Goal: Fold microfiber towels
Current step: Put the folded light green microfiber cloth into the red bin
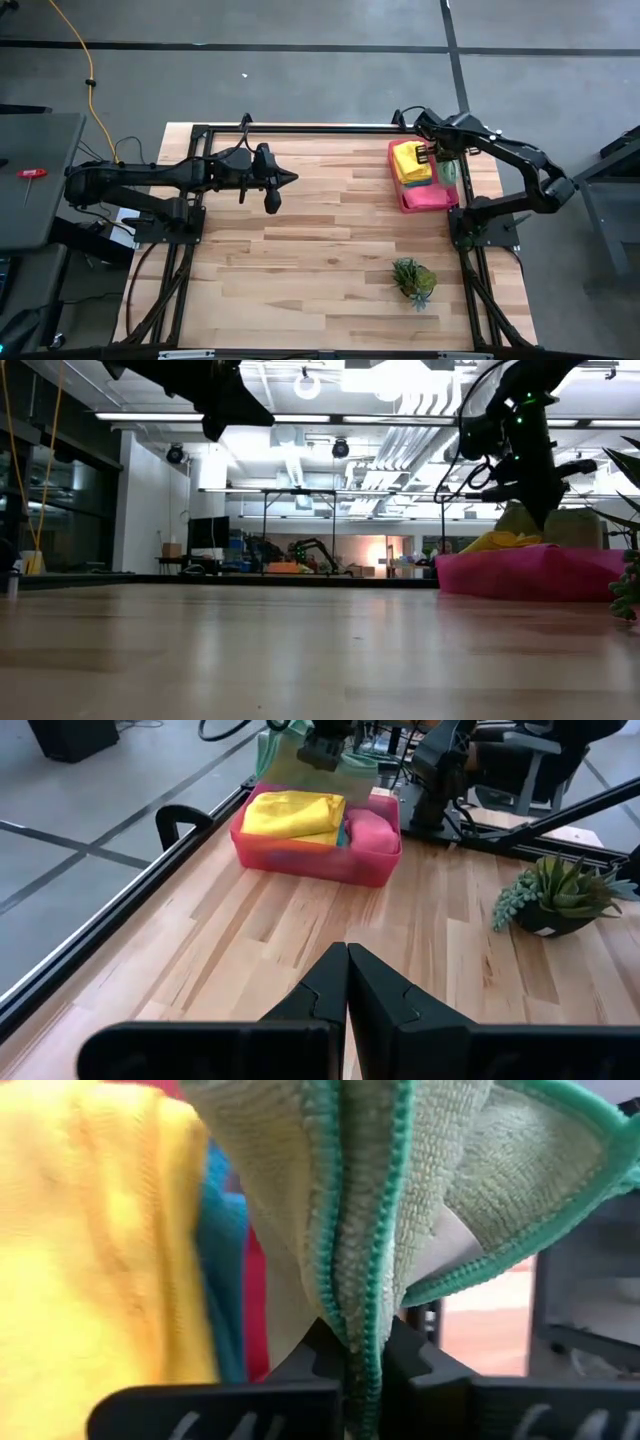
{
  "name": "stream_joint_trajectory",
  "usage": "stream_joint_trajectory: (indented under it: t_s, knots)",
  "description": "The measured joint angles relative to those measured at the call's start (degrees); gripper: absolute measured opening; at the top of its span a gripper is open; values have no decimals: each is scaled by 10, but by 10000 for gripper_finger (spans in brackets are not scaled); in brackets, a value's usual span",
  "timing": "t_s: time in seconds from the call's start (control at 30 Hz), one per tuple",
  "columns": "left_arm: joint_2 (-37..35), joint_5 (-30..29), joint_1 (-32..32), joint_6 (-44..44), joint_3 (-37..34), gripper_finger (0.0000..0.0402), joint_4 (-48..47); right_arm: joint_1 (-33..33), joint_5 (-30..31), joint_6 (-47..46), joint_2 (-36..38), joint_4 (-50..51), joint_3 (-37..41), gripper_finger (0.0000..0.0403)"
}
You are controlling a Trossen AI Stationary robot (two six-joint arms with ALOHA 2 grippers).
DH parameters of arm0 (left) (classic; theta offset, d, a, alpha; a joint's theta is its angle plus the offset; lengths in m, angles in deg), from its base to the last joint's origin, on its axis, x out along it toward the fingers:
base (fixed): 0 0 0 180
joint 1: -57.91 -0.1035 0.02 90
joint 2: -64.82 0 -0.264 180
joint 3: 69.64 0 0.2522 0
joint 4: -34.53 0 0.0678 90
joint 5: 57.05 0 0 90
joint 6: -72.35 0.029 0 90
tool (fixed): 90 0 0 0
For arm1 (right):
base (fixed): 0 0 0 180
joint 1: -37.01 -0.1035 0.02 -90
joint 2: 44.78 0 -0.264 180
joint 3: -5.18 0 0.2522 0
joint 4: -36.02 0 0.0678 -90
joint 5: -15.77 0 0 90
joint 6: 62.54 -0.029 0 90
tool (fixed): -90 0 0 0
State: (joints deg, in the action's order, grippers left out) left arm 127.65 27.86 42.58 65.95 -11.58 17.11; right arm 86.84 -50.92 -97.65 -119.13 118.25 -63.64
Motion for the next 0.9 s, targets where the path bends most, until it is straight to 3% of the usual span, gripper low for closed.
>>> stream_joint_trajectory:
  t_s: [0.37,0.57,0.9]
  knots:
    - [0,0,0,-5,0,0,0,-22,-94,-43,0,-44,1,0]
    - [0,0,0,-5,0,0,0,-51,-154,-94,0,-116,1,0]
    - [0,0,0,-5,0,0,-41,-111,-165,-139,-39,-142,1,0]
